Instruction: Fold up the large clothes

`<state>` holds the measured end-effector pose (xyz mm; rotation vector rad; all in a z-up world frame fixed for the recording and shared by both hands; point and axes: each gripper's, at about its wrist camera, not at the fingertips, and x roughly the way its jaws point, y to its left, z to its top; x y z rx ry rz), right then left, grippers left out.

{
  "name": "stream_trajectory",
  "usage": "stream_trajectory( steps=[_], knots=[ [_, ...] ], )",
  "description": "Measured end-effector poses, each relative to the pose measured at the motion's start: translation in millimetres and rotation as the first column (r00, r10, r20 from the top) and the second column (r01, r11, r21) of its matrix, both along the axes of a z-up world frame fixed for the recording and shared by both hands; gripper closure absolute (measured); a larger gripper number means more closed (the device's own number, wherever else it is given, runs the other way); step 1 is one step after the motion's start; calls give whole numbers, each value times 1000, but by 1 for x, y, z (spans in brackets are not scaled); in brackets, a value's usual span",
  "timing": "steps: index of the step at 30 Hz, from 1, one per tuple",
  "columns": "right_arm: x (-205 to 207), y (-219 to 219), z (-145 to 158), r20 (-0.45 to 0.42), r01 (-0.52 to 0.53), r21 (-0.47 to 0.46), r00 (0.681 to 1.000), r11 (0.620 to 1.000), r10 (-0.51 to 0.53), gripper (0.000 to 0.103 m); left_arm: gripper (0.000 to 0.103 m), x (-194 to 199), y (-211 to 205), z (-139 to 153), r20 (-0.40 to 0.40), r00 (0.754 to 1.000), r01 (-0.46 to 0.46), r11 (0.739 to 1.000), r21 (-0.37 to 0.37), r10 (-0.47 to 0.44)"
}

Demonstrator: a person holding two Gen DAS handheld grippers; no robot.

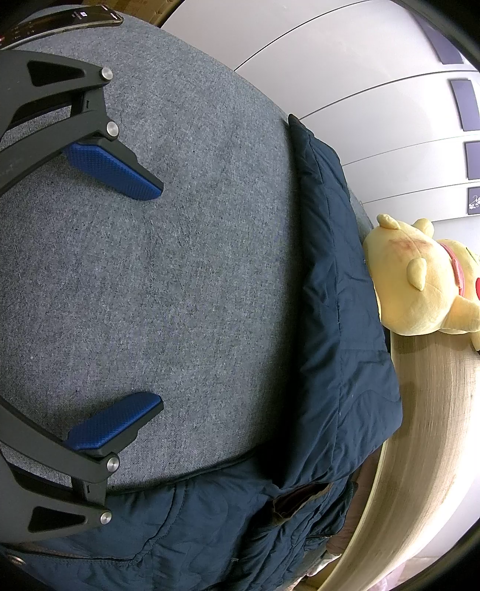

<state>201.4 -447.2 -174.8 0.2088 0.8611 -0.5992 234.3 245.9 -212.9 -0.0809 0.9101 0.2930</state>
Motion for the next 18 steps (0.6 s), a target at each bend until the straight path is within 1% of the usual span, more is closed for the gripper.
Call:
stream_trajectory(
  steps=[15,17,18],
  knots=[
    [1,-1,-1,-8,-1,2,1000,1000,1,0,0,-2,-6,5,-3,1000,1,1000,-1,-1],
    [7,-3,3,-42,-14,12,999,1000,15,0,0,-1,-6,10,-25,1000,-5,1000,2,5],
    [8,-4,6,-55,-27,16,998,1000,28,0,0,-3,-8,14,-23,1000,-15,1000,17,15]
  ],
)
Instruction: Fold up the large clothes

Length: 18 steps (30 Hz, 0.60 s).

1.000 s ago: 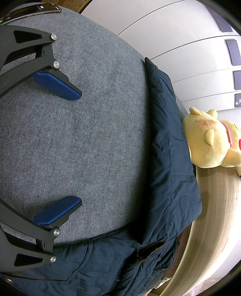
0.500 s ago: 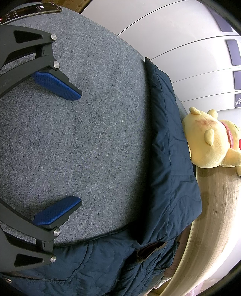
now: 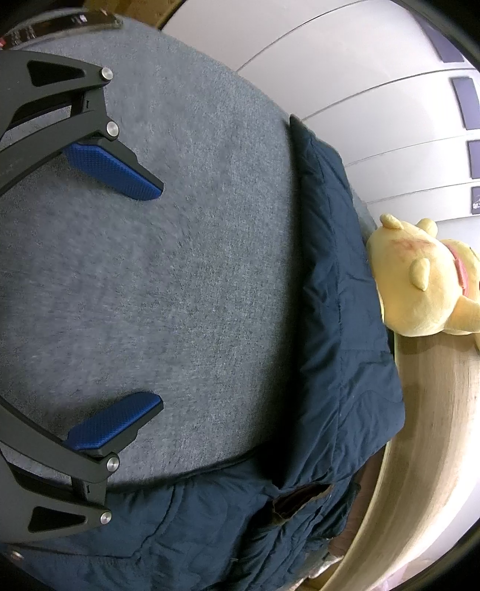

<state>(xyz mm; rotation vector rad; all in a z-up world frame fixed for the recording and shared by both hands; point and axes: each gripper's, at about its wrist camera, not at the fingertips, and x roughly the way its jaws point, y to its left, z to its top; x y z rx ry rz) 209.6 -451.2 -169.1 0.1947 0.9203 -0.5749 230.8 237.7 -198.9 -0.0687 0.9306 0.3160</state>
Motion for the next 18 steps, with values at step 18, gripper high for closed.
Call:
stream_trajectory(
  steps=[18],
  knots=[
    [-95,112,152,357,-477,203,849,855,389,0,0,-136,-131,157,267,952,205,962,-183,-152]
  ],
)
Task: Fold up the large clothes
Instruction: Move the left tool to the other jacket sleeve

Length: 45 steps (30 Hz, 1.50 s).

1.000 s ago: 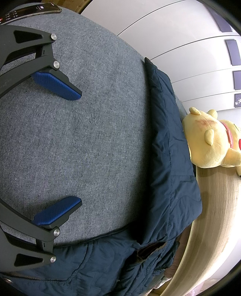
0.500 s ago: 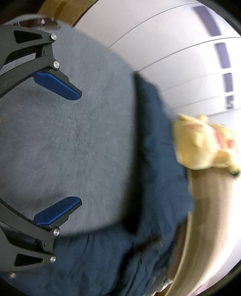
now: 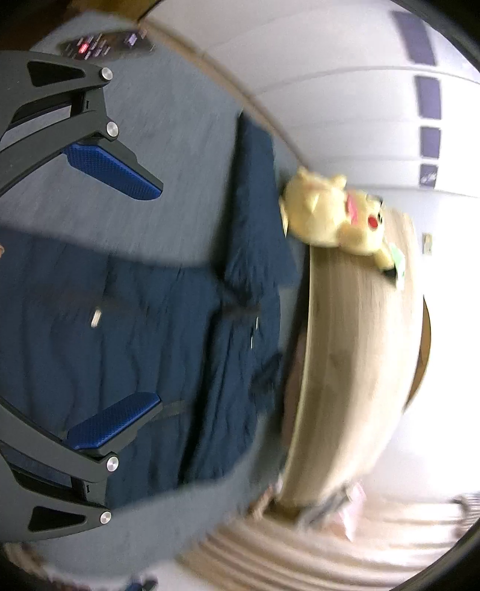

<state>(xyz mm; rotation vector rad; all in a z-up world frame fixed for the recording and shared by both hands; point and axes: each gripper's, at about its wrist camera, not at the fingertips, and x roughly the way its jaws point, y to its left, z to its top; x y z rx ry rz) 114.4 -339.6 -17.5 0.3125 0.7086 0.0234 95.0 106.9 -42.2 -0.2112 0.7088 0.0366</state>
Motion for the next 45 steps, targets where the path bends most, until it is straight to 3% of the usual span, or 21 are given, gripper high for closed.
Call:
stream_trajectory(
  steps=[2,5,14,23,27,30,31,33,34,36,41,43,45],
  knots=[
    [-13,5,2,4,-57,89,998,994,57,0,0,-11,-1,6,10,999,33,997,-75,-33],
    [-28,10,1,-4,-101,150,995,983,103,0,0,-20,-2,10,17,1000,20,998,-58,-19],
    [-28,10,-15,-33,-114,181,992,977,122,0,0,-14,30,-4,-30,995,-100,995,-6,100],
    [-11,26,-20,-53,-152,163,985,975,162,0,0,-5,38,-9,-31,994,-106,994,3,106],
    [-6,30,-21,-60,-158,152,984,976,168,0,0,2,45,-13,-30,994,-106,994,-17,105],
    [-1,31,-23,-69,-159,146,983,976,170,0,0,9,62,-17,-26,996,-82,990,-113,80],
    [1,31,-24,-72,-160,140,983,977,171,0,0,16,79,-24,-26,998,-58,971,-230,54],
    [5,32,-26,-81,-158,131,982,979,169,0,0,26,108,-36,-20,999,-51,925,-376,47],
    [8,32,-28,-85,-156,132,982,979,168,0,0,35,135,-45,-42,995,-96,890,-446,86],
    [14,33,-32,-99,-156,124,981,980,168,0,0,49,168,-54,-54,989,-145,851,-505,137],
    [34,41,-47,-146,-156,92,975,983,168,0,0,93,265,-83,-67,950,-269,697,-665,304],
    [43,45,-53,-166,-155,80,972,985,166,0,0,118,299,-101,-87,936,-293,621,-727,341],
    [53,52,-61,-190,-157,67,967,985,167,0,0,134,317,-114,-109,918,-333,591,-735,381]
  ],
)
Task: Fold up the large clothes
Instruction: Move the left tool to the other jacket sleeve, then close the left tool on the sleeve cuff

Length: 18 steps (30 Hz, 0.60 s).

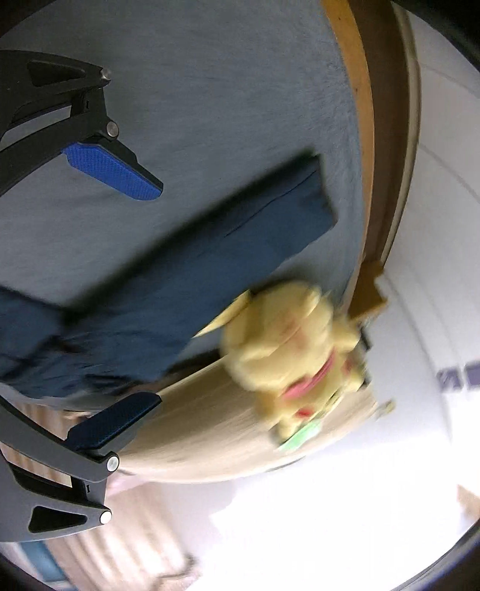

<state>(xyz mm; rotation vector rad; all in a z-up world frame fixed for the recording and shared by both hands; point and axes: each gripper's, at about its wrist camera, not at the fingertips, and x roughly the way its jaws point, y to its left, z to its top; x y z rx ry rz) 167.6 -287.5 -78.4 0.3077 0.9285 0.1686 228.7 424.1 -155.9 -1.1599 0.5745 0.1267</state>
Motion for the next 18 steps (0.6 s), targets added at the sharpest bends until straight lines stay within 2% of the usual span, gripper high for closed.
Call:
stream_trajectory(
  steps=[5,10,13,15,16,17,18],
  knots=[
    [20,24,-17,-39,-36,-50,999,998,34,0,0,41,30,-30,-44,997,-60,998,0,60],
    [35,43,-24,-50,-66,-67,997,996,63,0,0,72,37,-43,-74,995,-66,996,55,70],
    [42,52,-27,-48,-78,-76,996,994,74,0,1,73,40,-53,-80,991,-100,993,56,104],
    [44,54,-28,-45,-79,-73,996,994,76,0,8,76,40,-55,-94,988,-114,991,65,120],
    [44,54,-29,-46,-81,-72,996,994,78,0,22,78,43,-57,-96,988,-116,991,62,121],
    [44,54,-30,-47,-81,-71,996,994,78,0,41,81,45,-59,-118,986,-114,992,53,119],
    [44,53,-30,-46,-78,-70,996,995,75,0,88,84,47,-61,-167,978,-116,992,54,123]
  ],
)
